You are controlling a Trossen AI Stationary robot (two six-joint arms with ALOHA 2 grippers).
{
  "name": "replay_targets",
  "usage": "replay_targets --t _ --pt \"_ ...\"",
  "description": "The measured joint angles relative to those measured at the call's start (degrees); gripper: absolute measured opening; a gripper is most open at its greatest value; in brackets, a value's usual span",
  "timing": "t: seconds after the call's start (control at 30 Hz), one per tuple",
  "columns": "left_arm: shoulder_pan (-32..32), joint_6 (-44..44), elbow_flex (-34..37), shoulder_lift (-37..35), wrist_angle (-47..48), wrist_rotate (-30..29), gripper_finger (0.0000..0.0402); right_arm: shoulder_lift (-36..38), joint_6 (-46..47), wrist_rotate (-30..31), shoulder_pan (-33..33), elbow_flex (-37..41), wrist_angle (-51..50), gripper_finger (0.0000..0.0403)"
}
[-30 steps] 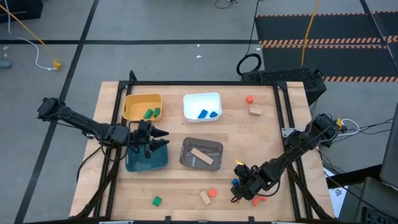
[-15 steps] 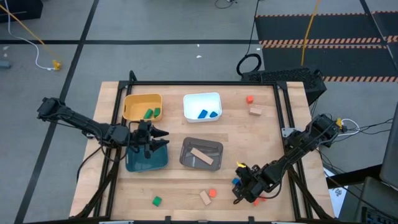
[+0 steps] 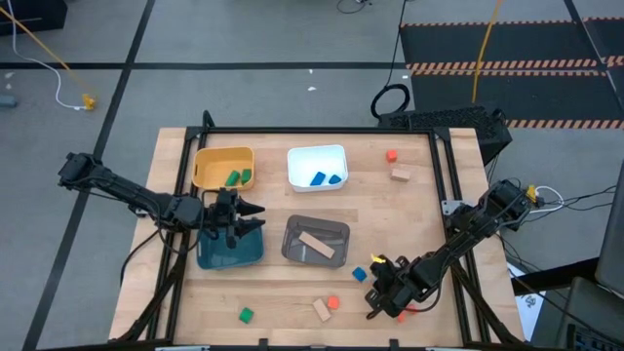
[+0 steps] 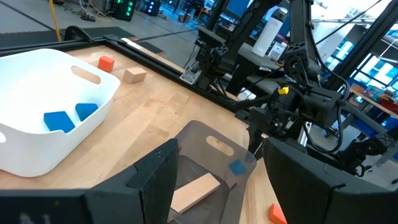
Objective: Sort & place blocks by color
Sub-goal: Put the blue block into the white bin
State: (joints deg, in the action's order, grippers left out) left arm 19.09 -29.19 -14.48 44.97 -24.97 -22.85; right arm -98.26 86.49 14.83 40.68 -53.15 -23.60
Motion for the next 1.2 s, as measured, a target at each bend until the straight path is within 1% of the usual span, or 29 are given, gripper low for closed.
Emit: replay_targets --t 0.1,0.23,0.37,0.47,0.67,0.73,0.83,0.97,1.03,1.1,1.2 --pt "0.0 0.0 0.0 0.0 0.0 0.0 0.0234 0.3 -0.8 -0.1 -0.3 0.0 0.3 0.0078" --pt "0.0 0.0 0.0 0.0 0.0 0.0 0.0234 1.2 -2.1 -0.3 -0.9 0.0 0.7 0.0136" --pt "0.0 0.0 0.0 0.0 0.0 0.0 0.0235 2.9 -9.2 0.6 -1.8 0.1 1.1 0.0188" --pt "0.0 0.2 0.0 0.0 0.3 0.0 0.0234 4.8 -17.2 1.8 -2.3 0.1 1.6 0.0212" --pt "0.0 0.1 0.0 0.0 1.3 0.0 0.0234 5.3 -34.8 6.3 -3.0 0.1 1.2 0.0223" --pt "0.0 0.1 0.0 0.0 1.4 0.0 0.0235 4.7 -38.4 8.6 -3.0 0.1 1.5 0.0224" --pt "0.0 -0.7 0.0 0.0 2.8 0.0 0.0235 3.8 -37.1 12.6 -3.1 0.1 4.4 0.0224" --pt "0.2 -3.0 0.0 0.0 5.6 0.0 0.0235 1.9 -29.2 13.8 -3.3 0.0 9.4 0.0224" --pt "0.2 -3.6 0.0 0.0 7.0 0.0 0.0234 1.2 -27.5 14.6 -3.1 0.0 11.5 0.0224" --pt "0.2 -4.5 0.0 0.0 7.6 0.0 0.0235 0.7 -27.2 16.9 -2.6 0.0 12.7 0.0224" --pt "0.2 -4.6 0.0 0.0 8.1 0.0 0.0235 0.5 -27.3 21.9 -1.7 0.0 11.4 0.0224"
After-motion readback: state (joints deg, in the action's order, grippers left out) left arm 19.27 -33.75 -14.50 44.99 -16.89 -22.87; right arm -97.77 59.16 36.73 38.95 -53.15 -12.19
